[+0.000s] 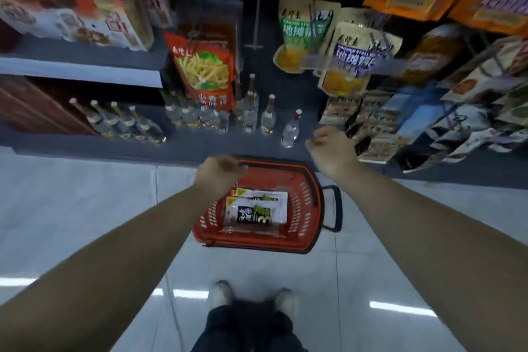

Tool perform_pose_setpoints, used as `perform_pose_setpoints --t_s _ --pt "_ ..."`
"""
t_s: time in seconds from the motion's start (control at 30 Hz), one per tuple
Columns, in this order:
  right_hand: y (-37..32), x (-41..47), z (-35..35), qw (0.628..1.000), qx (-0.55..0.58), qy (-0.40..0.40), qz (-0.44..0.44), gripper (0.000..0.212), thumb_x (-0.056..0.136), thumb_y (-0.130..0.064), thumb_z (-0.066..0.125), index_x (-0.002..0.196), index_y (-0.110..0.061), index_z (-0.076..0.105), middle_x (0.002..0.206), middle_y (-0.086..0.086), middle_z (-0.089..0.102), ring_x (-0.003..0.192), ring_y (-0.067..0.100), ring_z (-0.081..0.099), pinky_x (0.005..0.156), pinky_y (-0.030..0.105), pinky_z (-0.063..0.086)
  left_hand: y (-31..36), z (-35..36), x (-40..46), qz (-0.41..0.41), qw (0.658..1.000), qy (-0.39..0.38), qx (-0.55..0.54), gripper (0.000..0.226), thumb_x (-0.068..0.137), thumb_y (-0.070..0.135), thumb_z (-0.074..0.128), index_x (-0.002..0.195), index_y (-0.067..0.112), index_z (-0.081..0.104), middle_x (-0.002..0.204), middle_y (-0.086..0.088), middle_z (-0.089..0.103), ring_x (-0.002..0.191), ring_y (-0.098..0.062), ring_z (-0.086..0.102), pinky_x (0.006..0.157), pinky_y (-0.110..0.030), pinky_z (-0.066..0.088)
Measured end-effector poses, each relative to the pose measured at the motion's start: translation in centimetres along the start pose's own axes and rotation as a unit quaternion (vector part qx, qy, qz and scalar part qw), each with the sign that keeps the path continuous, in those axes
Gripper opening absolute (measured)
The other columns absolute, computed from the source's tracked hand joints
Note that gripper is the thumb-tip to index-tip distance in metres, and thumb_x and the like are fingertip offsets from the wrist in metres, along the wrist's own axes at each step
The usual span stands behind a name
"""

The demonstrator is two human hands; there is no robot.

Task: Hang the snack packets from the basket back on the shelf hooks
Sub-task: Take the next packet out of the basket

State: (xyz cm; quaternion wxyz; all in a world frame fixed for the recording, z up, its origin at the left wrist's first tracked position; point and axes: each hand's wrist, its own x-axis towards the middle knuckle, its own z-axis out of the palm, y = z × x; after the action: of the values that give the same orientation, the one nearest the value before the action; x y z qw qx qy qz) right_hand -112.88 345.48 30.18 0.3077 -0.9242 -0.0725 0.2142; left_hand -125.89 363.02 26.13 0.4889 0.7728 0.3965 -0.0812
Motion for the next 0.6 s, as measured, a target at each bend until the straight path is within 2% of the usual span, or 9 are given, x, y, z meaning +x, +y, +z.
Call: perform_pose_setpoints --t_s 0.07,0.13,0.2,0.27,0.33,0.43,0.5,0.53,0.6 --pt "2.1 0.4 3.4 1.000 -0.011 -0.022 0.017 0.030 0.095 -0.020 0.052 0.121 -0.004 0.058 0.121 0.011 0.062 0.112 0.025 0.058 0.083 0.024 0.043 -3.7 2.0 1.8 -0.006 0.999 -0.024 0.041 0.024 0.087 0.020 0.067 0.066 0.022 0.056 0.083 -0.007 0.060 0.085 -0.021 0.056 0.081 -0.029 0.044" --pt "5.3 1.7 7.8 0.998 -0.008 -0.047 0.033 0.033 0.096 -0.021 0.051 0.125 -0.006 0.057 0.126 0.010 0.060 0.114 0.024 0.057 0.080 0.017 0.039 -7.8 4.3 3.7 -0.023 0.997 -0.042 0.066 0.012 0.087 0.026 0.066 0.080 0.016 0.065 0.085 -0.005 0.063 0.079 -0.019 0.055 0.072 -0.025 0.041" --pt "8.2 3.3 11.8 0.996 -0.010 -0.067 0.050 0.032 0.096 -0.020 0.052 0.125 -0.006 0.056 0.124 0.011 0.062 0.103 0.023 0.060 0.066 0.012 0.036 -12.2 6.9 6.2 -0.047 0.995 -0.045 0.070 0.025 0.086 0.032 0.067 0.100 0.012 0.071 0.094 -0.002 0.069 0.084 -0.018 0.059 0.071 -0.022 0.038" --pt "11.0 4.9 15.8 0.995 -0.015 -0.084 0.057 0.029 0.095 -0.019 0.052 0.122 -0.007 0.057 0.121 0.011 0.064 0.097 0.022 0.061 0.067 0.015 0.038 -15.8 9.0 8.4 -0.051 0.994 -0.058 0.081 0.032 0.085 0.034 0.067 0.107 0.012 0.071 0.100 -0.003 0.071 0.093 -0.021 0.062 0.074 -0.022 0.039" --pt "14.1 6.9 20.0 0.993 -0.037 -0.102 0.057 0.027 0.095 -0.019 0.051 0.118 -0.006 0.059 0.115 0.014 0.066 0.096 0.025 0.062 0.070 0.019 0.041 -19.3 11.5 11.3 -0.064 0.992 -0.068 0.081 0.033 0.085 0.034 0.068 0.108 0.011 0.071 0.100 -0.004 0.071 0.091 -0.020 0.063 0.073 -0.022 0.040" --pt "18.3 10.3 25.7 0.989 -0.068 -0.127 0.046 0.030 0.094 -0.017 0.054 0.120 -0.004 0.057 0.108 0.019 0.067 0.079 0.024 0.058 0.055 0.021 0.036 -23.3 15.0 16.5 -0.068 0.991 -0.079 0.081 0.021 0.088 0.030 0.067 0.094 0.009 0.068 0.087 -0.006 0.065 0.071 -0.014 0.057 0.061 -0.021 0.039" --pt "20.9 12.4 29.3 0.985 -0.094 -0.143 0.032 0.031 0.095 -0.015 0.052 0.124 -0.005 0.054 0.106 0.016 0.066 0.071 0.021 0.057 0.049 0.022 0.037 -25.5 16.8 20.4 -0.061 0.991 -0.081 0.092 0.016 0.088 0.028 0.066 0.079 0.014 0.065 0.085 -0.010 0.066 0.068 -0.017 0.058 0.065 -0.025 0.043" --pt "22.2 13.4 31.1 0.982 -0.106 -0.156 0.023 0.032 0.096 -0.015 0.051 0.127 -0.006 0.052 0.108 0.015 0.065 0.067 0.019 0.056 0.049 0.024 0.041 -26.8 17.6 22.4 -0.058 0.990 -0.087 0.094 0.018 0.087 0.027 0.067 0.079 0.011 0.067 0.088 -0.014 0.069 0.074 -0.022 0.062 0.071 -0.029 0.047" --pt "24.7 15.5 34.3 0.976 -0.127 -0.178 0.003 0.035 0.097 -0.016 0.049 0.131 -0.007 0.049 0.120 0.016 0.061 0.062 0.014 0.055 0.051 0.025 0.045 -29.3 19.1 26.0 -0.069 0.988 -0.097 0.097 0.027 0.087 0.027 0.067 0.098 0.002 0.070 0.099 -0.018 0.069 0.091 -0.029 0.065 0.082 -0.037 0.050"
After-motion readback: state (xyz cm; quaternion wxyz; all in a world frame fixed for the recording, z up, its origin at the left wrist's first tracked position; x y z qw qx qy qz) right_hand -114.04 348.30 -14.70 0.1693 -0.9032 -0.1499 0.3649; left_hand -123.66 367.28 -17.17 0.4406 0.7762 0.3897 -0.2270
